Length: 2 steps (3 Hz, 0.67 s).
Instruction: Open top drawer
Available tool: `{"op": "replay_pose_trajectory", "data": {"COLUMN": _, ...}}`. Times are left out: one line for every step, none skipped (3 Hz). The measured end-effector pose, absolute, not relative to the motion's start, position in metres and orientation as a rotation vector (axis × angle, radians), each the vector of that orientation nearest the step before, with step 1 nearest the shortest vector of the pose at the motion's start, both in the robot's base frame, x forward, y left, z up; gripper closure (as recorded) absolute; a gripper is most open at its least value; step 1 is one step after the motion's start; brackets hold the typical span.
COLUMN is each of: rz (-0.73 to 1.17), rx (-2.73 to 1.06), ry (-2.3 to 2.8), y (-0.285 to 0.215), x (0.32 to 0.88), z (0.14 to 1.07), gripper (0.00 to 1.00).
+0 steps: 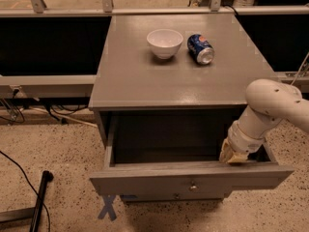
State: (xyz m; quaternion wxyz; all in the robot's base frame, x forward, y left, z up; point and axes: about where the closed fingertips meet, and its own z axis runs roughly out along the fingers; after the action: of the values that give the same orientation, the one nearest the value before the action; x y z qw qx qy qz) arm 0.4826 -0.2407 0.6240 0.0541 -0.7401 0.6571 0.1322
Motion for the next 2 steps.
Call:
{"op": "replay_pose_trajectory", "data": {"rz": 0.548, "rx": -2.257, "ry": 1.998, "y": -0.240, "x": 0.448, "z": 0.632, "gripper": 1.00}}
{"op": "replay_pose_trajectory", "data": {"rz": 0.639, "rx": -2.271, "ry": 2.017, "y": -0.244, "x": 0.422, "z": 0.641, "gripper": 1.00}}
